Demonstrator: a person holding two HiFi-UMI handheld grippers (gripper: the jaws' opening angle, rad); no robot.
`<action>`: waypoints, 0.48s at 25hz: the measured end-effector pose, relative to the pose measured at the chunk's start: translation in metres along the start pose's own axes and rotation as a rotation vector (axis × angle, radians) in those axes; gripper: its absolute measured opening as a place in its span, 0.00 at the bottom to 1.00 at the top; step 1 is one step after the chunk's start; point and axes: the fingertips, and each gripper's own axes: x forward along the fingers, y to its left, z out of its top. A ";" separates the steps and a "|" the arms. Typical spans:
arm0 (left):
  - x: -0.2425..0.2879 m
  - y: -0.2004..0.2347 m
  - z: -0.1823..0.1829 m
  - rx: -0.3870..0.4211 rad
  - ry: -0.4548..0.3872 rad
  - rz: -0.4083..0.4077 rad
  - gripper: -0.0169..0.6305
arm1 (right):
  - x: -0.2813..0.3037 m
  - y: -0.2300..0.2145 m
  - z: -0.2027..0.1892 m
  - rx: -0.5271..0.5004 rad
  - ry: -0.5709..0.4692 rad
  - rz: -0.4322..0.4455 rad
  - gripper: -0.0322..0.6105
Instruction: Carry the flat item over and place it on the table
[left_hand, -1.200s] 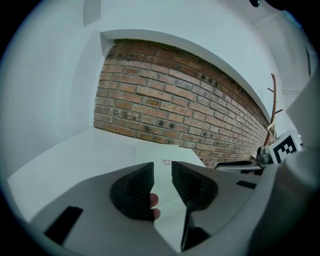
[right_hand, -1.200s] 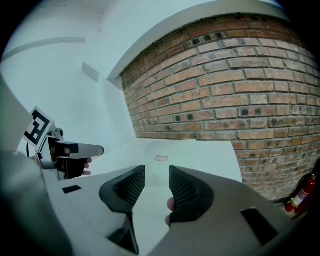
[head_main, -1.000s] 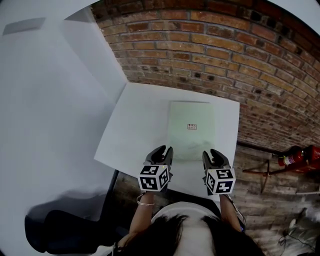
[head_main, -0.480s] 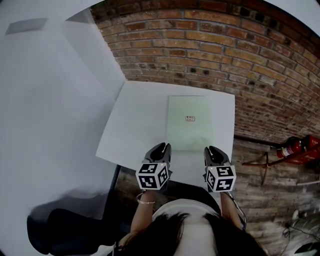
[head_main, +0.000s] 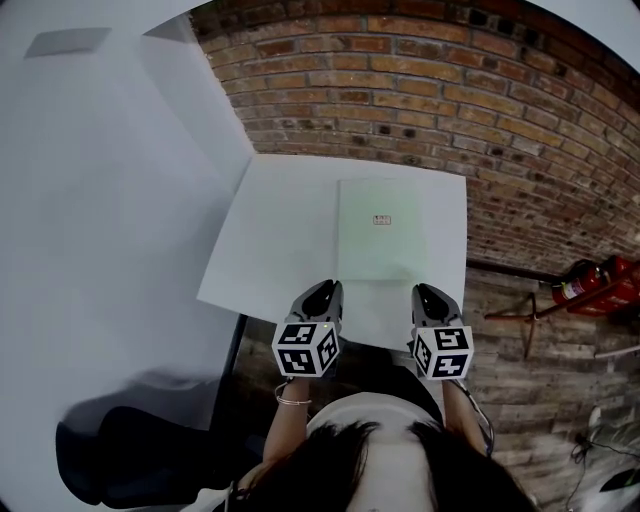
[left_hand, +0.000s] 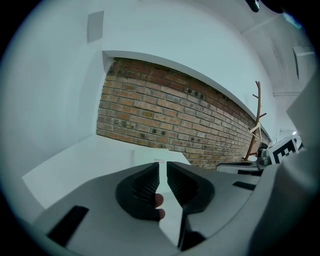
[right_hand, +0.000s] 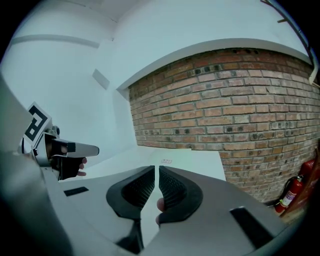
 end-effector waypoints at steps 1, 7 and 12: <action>-0.004 -0.001 0.000 0.003 -0.003 -0.002 0.11 | -0.004 0.003 0.001 -0.002 -0.008 -0.003 0.13; -0.026 -0.007 -0.004 0.022 -0.025 -0.013 0.08 | -0.028 0.013 0.002 -0.019 -0.055 -0.032 0.12; -0.046 -0.011 -0.003 0.040 -0.048 -0.017 0.07 | -0.046 0.026 0.005 -0.032 -0.084 -0.043 0.12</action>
